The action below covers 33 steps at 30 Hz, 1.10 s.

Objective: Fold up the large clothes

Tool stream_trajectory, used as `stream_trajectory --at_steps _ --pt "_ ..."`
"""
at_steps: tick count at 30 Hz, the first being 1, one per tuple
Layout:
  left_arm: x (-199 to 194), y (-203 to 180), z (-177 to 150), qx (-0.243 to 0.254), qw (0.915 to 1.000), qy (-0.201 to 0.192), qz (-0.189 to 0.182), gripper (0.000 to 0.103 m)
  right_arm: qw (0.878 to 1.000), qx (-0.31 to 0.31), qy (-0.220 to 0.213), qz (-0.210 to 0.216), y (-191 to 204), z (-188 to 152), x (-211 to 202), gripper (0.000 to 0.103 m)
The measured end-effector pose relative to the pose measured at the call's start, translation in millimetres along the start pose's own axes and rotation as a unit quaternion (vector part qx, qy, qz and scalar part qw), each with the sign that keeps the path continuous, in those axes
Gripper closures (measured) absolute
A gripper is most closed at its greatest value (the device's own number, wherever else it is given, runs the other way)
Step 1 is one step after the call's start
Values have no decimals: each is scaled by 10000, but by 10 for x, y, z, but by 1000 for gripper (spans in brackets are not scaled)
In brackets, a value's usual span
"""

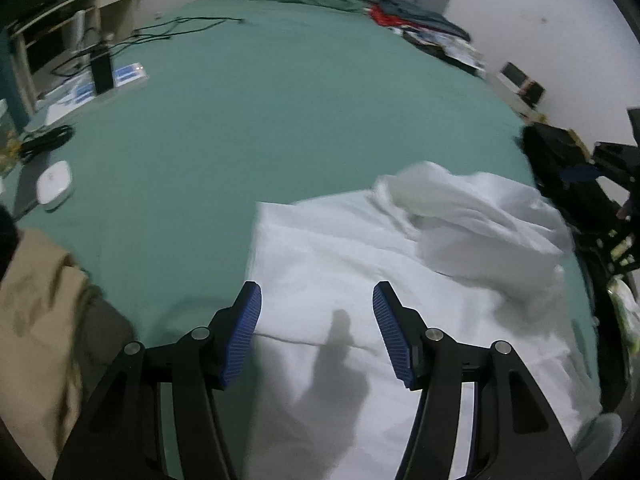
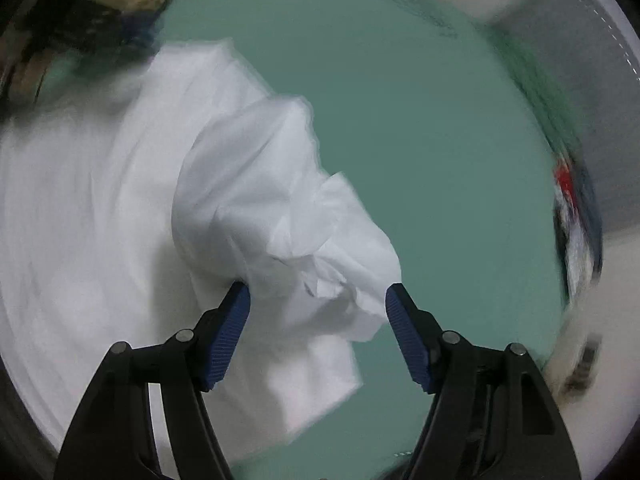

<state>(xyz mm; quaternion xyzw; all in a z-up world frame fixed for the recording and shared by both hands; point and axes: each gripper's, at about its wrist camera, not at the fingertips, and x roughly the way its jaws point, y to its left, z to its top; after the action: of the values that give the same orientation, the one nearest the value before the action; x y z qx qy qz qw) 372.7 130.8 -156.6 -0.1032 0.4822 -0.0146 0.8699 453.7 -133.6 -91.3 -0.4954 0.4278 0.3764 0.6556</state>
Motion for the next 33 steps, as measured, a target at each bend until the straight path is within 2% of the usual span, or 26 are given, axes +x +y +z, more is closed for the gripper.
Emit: stream_trajectory --at_steps 2,4,6,8,10,11,12,13,15,17,18,20,21,23,25,27,30,31,33 --pt "22 142 27 -159 9998 42 90 42 9958 -901 100 83 107 93 36 33" --pt "33 211 43 -265 9996 66 78 42 9866 -1571 231 380 258 180 72 32" --pt "44 249 53 -322 9994 85 55 42 9783 -1928 388 658 402 280 166 32" --pt "38 229 40 -322 9994 93 33 42 9678 -2187 774 974 555 340 340 32" --pt "27 204 35 -284 9996 94 6 42 9653 -2248 908 975 648 342 453 34" --pt "14 193 35 -254 9996 83 -16 42 9653 -2159 1002 1074 671 331 504 41" --pt "-2 177 22 -243 9997 71 -20 42 9658 -2060 1057 1163 682 318 550 82" --pt "-13 179 24 -242 9997 56 -23 42 9688 -1995 1030 1048 694 292 582 97" --pt "-21 201 30 -274 9996 42 -18 42 9754 -1936 833 646 700 246 564 99" --pt "-36 234 34 -329 9995 19 -12 42 9874 -1529 394 -126 631 264 450 100" --pt "-49 248 35 -360 9994 -3 -6 42 9887 -1293 117 -750 610 282 369 100" --pt "-96 260 37 -421 9991 -52 -10 42 9825 -1035 -152 -1544 675 294 280 100" --pt "-124 256 39 -429 9990 -91 -33 42 9720 -878 -192 -2170 778 301 277 100" --pt "-188 231 41 -415 9990 -183 -50 42 9620 -578 -197 -2661 982 305 333 100" --pt "-248 210 35 -440 9986 -275 -81 42 9573 -92 -153 -2885 1170 317 456 100" --pt "-283 185 16 -445 9984 -319 -118 42 9566 589 -53 -2854 1320 334 617 100" --pt "-302 138 -15 -431 9983 -353 -186 42 9553 918 -24 -2809 1606 385 741 99" --pt "-300 124 -23 -425 9982 -356 -209 42 9554 1066 -28 -2753 1641 378 743 97" --pt "-277 87 -26 -437 9980 -348 -291 42 9585 1491 -130 -2426 1699 387 672 87"
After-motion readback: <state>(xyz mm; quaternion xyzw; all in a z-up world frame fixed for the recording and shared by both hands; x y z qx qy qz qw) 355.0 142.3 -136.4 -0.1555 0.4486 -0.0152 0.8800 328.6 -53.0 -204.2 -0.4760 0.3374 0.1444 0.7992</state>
